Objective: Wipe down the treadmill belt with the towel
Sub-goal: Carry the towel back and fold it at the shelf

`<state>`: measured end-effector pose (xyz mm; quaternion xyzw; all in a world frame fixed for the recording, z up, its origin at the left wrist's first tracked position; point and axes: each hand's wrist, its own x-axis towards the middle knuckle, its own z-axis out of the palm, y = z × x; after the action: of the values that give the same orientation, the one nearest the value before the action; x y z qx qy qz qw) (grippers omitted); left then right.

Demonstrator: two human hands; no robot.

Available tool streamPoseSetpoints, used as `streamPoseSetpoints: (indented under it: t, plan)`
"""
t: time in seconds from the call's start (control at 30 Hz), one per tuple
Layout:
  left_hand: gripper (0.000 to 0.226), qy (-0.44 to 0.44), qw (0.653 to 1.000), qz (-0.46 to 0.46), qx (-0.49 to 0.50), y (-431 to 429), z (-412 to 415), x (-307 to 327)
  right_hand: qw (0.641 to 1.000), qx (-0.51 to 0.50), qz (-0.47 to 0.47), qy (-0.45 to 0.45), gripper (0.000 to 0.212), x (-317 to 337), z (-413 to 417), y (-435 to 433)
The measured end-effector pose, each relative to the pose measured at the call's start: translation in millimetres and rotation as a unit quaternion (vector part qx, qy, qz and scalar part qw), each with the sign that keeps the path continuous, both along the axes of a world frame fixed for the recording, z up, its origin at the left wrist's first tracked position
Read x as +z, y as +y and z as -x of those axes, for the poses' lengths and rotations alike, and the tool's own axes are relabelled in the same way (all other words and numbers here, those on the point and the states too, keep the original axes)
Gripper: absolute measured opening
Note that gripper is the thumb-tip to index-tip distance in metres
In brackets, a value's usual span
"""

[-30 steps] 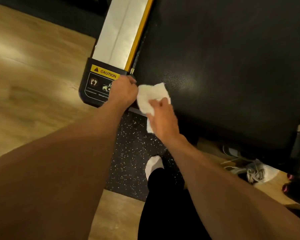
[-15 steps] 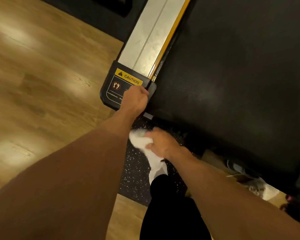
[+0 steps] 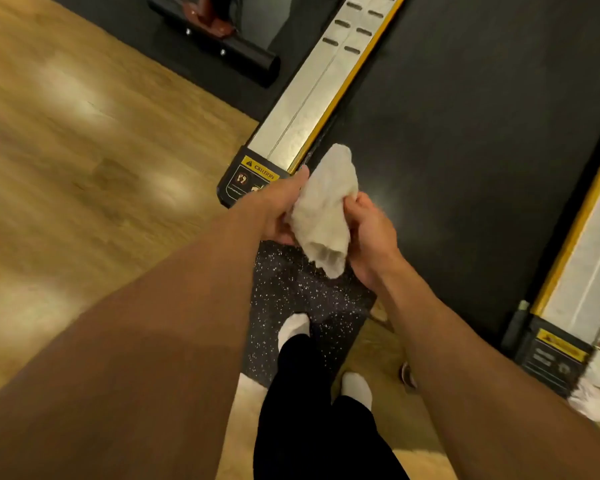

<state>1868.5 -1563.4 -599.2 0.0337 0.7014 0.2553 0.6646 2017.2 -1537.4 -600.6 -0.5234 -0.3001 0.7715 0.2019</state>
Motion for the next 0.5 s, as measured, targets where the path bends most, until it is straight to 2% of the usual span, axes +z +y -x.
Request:
streamPoseSetpoints:
  t: [0.07, 0.13, 0.2, 0.3, 0.37, 0.5]
  plan:
    - [0.053, 0.006, 0.998, -0.051, 0.048, -8.7, -17.5, 49.8, 0.999, -0.025, 0.032, 0.023, 0.023, 45.6, -16.6, -3.0]
    - [0.057, 0.053, 0.988, -0.099, 0.108, -19.7, -33.4, 107.8, 0.999, -0.026, 0.028, 0.026, 0.034, 93.5, -34.1, -7.9]
    - [0.059, 0.110, 0.975, -0.140, 0.134, -30.5, -46.4, 168.2, 0.999, 0.010, -0.008, 0.040, 0.043, 147.2, -46.1, -13.8]
    - [0.035, 0.178, 0.954, -0.200, 0.132, -43.4, -63.1, 256.7, 0.992, 0.080, -0.096, -0.010, 0.059, 224.7, -53.5, -19.2]
    - [0.033, 0.220, 0.934, -0.245, 0.136, -52.0, -69.1, 306.2, 0.981, 0.113, -0.156, -0.023, 0.050, 267.8, -55.2, -24.1]
    - [0.047, 0.262, 0.904, -0.295, 0.165, -86.4, -68.8, 384.5, 0.978, 0.089, -0.173, 0.076, 0.036, 348.0, -52.3, -36.1]
